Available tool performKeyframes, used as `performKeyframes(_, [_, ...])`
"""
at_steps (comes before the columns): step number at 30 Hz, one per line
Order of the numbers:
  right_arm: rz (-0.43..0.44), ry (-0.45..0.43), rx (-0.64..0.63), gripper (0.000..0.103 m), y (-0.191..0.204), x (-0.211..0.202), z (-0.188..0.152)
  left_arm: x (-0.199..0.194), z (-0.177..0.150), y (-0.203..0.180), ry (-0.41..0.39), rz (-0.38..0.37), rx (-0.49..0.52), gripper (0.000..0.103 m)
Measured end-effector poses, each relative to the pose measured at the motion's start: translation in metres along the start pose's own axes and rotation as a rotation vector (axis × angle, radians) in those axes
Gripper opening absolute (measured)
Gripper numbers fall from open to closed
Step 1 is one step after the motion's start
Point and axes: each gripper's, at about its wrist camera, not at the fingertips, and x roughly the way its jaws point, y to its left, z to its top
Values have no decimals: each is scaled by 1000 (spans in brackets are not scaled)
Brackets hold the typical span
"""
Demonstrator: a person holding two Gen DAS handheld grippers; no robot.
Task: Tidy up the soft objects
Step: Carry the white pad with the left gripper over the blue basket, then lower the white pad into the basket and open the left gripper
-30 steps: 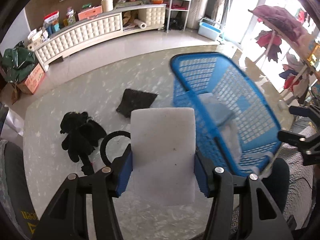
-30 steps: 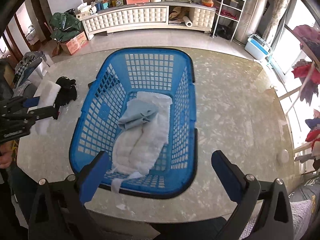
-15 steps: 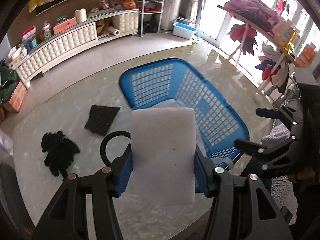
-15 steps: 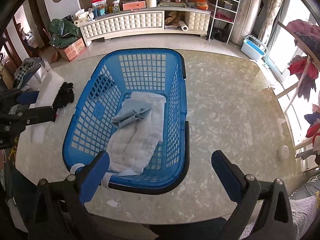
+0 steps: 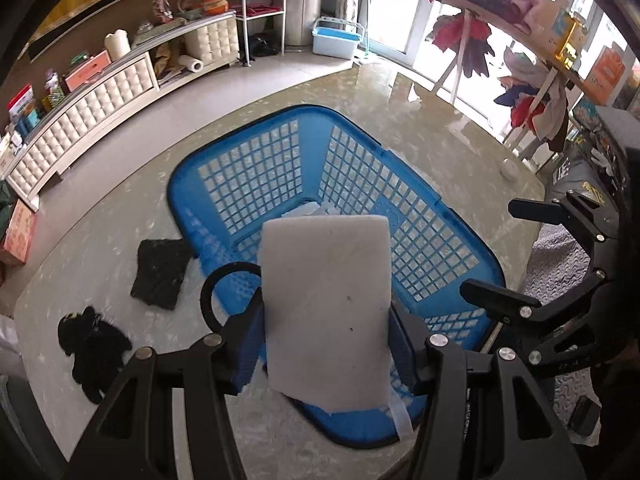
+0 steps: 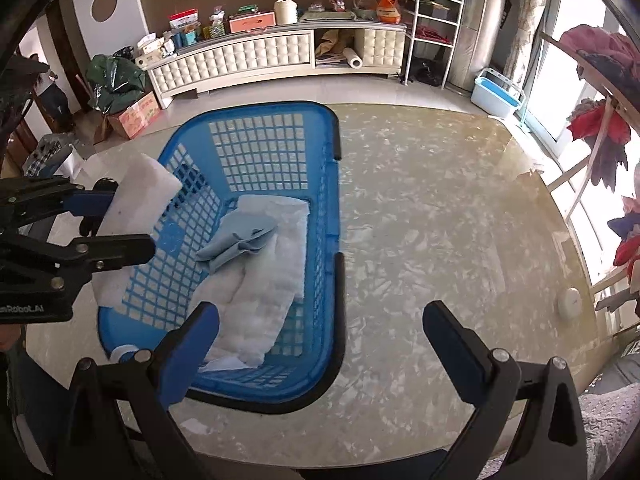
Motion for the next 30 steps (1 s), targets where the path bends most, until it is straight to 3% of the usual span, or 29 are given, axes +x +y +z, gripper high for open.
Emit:
performKeyframes(14, [24,33,51,102,-9,22,4,74,30,-3,106,-14,48,53])
performKeyframes(16, [23,40,52,102,-9,24,4,77,33,-6,94,11,80,53])
performKeyframes(19, [26,43,61,102,-10,26,3,81,37,-8,103,-19,76,53])
performKeyframes(30, [38,59,86,102,-15,33,1,94,43,-17,136,-1,140,54])
